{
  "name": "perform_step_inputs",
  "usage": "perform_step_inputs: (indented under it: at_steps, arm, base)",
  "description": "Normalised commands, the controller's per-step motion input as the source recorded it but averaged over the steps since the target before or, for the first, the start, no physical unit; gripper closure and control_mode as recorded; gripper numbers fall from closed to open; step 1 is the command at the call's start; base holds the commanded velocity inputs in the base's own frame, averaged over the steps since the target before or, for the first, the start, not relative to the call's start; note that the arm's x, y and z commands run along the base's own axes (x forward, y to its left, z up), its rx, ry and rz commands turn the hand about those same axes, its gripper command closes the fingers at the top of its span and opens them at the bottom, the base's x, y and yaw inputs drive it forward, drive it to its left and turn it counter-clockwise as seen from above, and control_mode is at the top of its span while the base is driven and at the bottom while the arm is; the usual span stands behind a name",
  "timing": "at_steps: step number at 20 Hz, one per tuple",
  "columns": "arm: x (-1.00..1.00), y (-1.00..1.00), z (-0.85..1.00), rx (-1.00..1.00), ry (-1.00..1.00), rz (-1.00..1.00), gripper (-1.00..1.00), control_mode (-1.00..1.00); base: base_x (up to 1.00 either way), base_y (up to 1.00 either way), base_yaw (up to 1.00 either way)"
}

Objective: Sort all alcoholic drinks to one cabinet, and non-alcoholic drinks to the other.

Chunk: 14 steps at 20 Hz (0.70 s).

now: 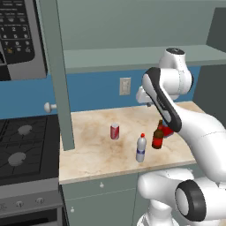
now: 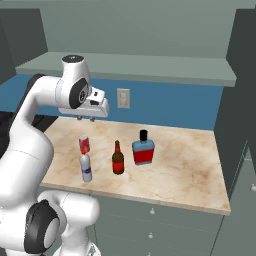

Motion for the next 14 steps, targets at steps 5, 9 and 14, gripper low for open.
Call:
perform_step_inputs:
  at_steps: [5, 9, 14]
  arm:
    - [-0.04, 0.0, 0.0, 0.0, 0.0, 0.0, -1.0, -1.0]
    - [-0.11, 0.06, 0.0, -0.03, 0.0, -0.02, -1.0, -1.0]
    - [-0.15, 0.18, 0.0, -0.08, 0.0, -0.08, -1.0, -1.0]
  base:
    - [0.0, 0.0, 0.0]
    - [0.0, 0.0, 0.0]
    - [0.0, 0.0, 0.0]
